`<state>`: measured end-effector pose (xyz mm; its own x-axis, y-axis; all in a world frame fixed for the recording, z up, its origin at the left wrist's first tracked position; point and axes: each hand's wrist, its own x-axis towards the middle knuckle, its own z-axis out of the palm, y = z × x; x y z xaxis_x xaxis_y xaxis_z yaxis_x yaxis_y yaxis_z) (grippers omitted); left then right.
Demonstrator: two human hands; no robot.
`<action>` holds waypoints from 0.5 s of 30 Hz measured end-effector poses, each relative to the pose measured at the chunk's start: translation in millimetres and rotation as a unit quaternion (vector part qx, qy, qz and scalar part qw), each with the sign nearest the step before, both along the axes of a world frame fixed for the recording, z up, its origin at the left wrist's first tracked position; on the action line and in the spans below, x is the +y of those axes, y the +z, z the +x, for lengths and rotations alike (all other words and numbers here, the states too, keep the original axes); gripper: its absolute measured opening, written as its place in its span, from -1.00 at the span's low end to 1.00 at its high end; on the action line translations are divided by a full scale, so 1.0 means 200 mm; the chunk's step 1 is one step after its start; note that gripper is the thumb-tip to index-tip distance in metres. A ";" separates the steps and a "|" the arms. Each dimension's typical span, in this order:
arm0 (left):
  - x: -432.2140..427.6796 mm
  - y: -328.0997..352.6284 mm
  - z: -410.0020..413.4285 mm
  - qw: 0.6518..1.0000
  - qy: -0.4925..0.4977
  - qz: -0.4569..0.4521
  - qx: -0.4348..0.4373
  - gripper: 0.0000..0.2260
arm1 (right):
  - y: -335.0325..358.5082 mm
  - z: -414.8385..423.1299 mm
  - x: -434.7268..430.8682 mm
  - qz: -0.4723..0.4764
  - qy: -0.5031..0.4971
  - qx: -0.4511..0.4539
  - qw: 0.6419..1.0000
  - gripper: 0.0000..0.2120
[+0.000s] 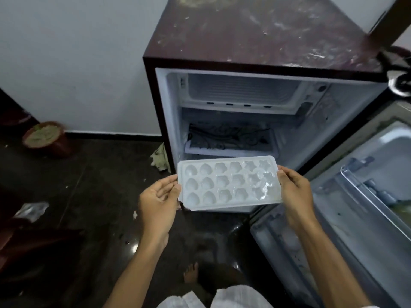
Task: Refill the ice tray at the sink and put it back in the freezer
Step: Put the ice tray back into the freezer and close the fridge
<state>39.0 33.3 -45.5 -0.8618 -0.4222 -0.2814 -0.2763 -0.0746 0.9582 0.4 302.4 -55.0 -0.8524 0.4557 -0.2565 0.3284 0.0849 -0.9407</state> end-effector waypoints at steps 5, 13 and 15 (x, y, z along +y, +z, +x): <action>0.06 0.02 -0.32 1.000 -0.014 0.002 0.009 -0.84 | 0.05 -0.21 0.05 0.000 -0.009 0.012 1.000 -0.76; 0.15 -0.03 -0.74 0.999 -0.006 -0.026 0.047 -0.82 | 0.05 -0.61 0.14 -0.007 0.021 0.045 0.999 -0.73; 0.17 -0.02 -0.84 0.998 0.000 -0.033 0.061 -0.81 | 0.04 -0.71 0.16 -0.013 0.018 0.059 0.998 -0.72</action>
